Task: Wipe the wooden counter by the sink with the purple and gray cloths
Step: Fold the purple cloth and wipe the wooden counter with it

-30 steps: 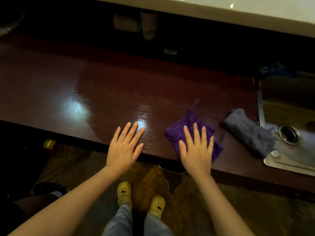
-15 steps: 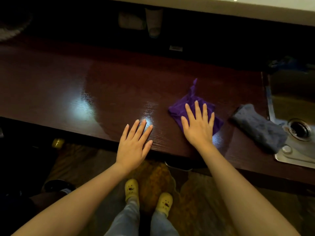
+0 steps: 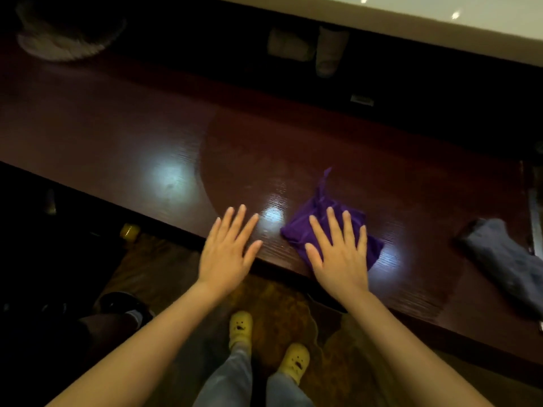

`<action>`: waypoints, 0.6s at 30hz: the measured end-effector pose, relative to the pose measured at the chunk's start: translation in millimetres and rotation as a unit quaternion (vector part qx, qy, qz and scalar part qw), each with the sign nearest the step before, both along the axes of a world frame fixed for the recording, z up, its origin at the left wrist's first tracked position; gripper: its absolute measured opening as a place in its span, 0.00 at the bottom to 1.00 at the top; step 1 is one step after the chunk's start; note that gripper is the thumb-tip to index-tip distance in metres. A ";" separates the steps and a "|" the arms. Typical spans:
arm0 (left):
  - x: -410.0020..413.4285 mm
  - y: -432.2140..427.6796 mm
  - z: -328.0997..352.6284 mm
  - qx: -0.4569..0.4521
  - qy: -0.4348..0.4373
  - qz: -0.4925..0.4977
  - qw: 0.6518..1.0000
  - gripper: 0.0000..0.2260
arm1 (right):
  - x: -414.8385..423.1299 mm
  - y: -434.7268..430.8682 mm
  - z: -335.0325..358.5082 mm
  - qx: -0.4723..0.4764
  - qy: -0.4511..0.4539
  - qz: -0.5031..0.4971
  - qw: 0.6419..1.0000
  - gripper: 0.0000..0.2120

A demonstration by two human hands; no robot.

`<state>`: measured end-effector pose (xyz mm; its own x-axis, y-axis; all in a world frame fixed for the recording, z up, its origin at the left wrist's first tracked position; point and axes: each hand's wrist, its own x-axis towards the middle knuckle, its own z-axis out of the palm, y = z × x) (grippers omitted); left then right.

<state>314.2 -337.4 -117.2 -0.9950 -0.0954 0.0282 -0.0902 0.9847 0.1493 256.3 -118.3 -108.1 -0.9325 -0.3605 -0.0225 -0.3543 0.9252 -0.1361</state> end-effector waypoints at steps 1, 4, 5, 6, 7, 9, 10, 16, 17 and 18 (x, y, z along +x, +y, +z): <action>0.4 -16.9 0.0 -0.006 -0.002 0.014 1.000 0.25 | 2.1 -13.9 -0.2 -0.003 -0.002 0.021 1.000 0.27; -2.8 -54.2 -0.1 -0.029 -0.020 0.052 0.998 0.25 | 4.1 -57.6 0.8 -0.013 -0.006 0.080 0.997 0.28; -5.0 -65.6 -0.9 -0.029 -0.020 0.067 0.997 0.25 | 4.1 -72.8 1.6 -0.016 -0.006 0.096 0.995 0.28; -7.3 -78.5 -1.2 -0.027 -0.018 0.088 0.996 0.24 | 3.9 -87.7 2.0 -0.018 -0.004 0.109 0.994 0.28; -9.7 -93.0 -1.9 -0.023 -0.018 0.114 0.993 0.24 | 3.7 -102.3 2.0 -0.021 -0.003 0.119 0.993 0.28; -12.5 -122.0 -2.9 -0.022 -0.021 0.157 0.987 0.24 | 1.1 -130.4 1.0 -0.027 -0.001 0.131 0.991 0.28; -13.7 -133.9 -3.5 -0.021 -0.021 0.172 0.985 0.24 | -2.1 -144.1 0.2 -0.029 0.001 0.135 0.990 0.28; -16.5 -151.8 -6.5 0.015 0.014 0.195 0.981 0.24 | -67.0 -233.2 -3.3 -0.057 -0.016 0.105 0.993 0.27; -16.5 -151.5 -7.1 0.013 0.015 0.197 0.980 0.23 | -81.3 -246.7 -2.9 -0.055 -0.027 0.102 0.993 0.26; -16.6 -151.3 -7.1 0.013 0.015 0.198 0.980 0.23 | -94.3 -258.3 -2.2 -0.051 -0.041 0.101 0.993 0.27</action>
